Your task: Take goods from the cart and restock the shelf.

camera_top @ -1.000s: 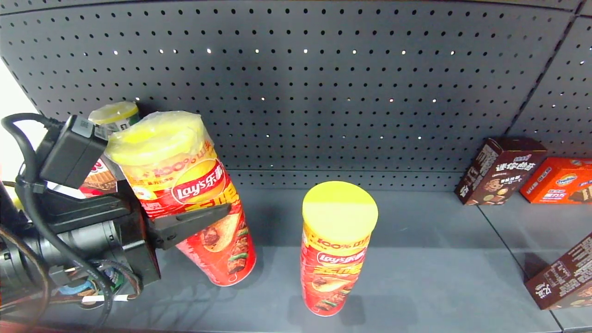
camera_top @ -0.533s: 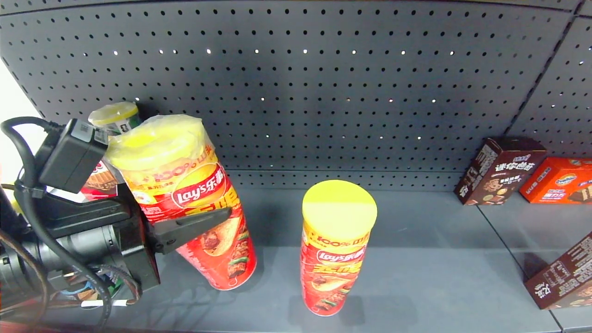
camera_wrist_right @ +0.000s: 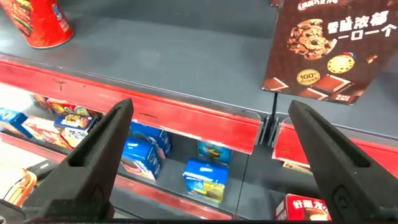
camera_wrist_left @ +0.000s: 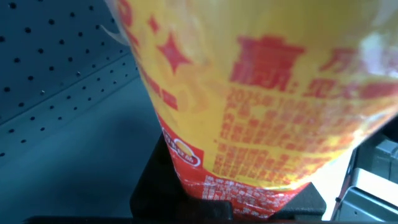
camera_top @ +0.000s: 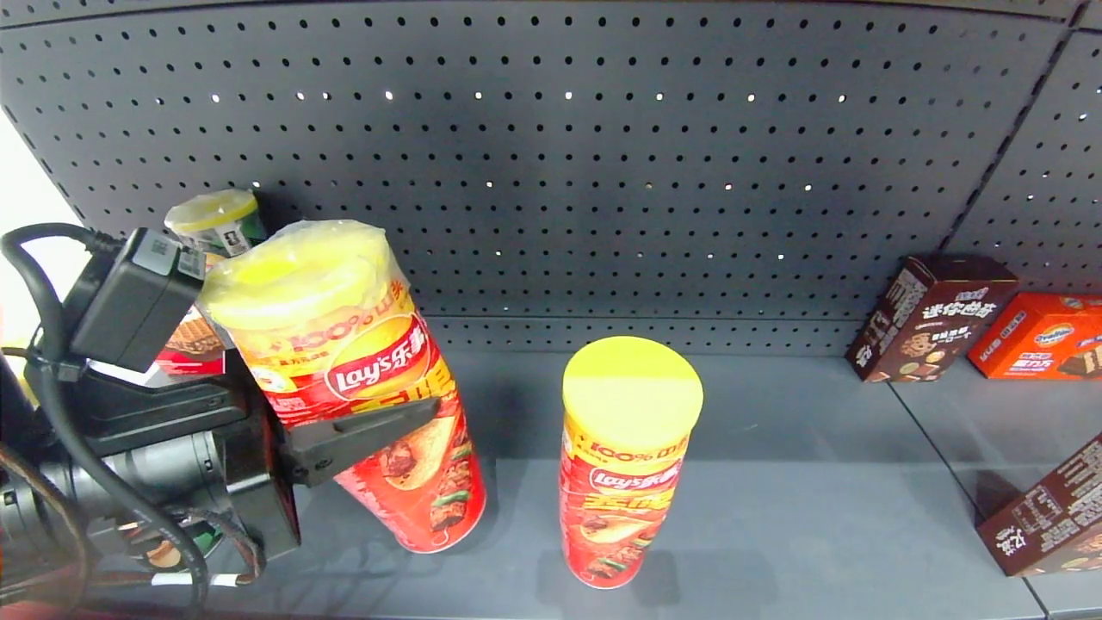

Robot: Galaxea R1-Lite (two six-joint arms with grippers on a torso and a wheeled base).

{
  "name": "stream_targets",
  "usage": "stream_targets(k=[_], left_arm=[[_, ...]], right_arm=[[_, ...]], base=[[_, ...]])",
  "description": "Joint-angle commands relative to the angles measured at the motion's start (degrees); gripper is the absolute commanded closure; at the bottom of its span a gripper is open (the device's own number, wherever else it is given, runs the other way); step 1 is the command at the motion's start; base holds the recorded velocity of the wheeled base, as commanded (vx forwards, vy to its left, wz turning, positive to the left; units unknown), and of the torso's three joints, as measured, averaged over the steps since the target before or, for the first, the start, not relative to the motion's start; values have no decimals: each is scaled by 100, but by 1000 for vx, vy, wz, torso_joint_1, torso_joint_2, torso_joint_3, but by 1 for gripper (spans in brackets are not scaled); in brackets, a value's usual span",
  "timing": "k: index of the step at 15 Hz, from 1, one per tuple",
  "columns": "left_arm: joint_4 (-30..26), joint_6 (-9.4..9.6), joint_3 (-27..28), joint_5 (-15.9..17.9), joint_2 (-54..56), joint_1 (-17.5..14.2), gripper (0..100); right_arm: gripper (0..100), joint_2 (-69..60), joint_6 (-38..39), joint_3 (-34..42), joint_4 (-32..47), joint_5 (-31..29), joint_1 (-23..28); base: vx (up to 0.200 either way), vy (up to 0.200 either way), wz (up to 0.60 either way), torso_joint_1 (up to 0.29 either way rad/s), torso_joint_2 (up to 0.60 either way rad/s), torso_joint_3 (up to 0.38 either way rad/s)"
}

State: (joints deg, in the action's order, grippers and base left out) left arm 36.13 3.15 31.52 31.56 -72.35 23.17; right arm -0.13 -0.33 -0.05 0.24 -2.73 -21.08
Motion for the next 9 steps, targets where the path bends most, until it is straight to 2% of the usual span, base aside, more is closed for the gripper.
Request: stream_targets(k=[1, 6, 9], left_arm=[[-27, 2, -24, -45, 186, -15, 100], [-106, -7, 47, -89, 309, -15, 100], [-168, 19, 266, -98, 221, 47, 100]], right_arm=[[0, 13, -2, 5, 2, 1, -2], [0, 13, -2, 5, 2, 1, -2], [0, 13, -2, 5, 2, 1, -2]], base=[[0, 0, 0, 0, 0, 0], [0, 0, 0, 0, 0, 0], [0, 0, 0, 0, 0, 0]])
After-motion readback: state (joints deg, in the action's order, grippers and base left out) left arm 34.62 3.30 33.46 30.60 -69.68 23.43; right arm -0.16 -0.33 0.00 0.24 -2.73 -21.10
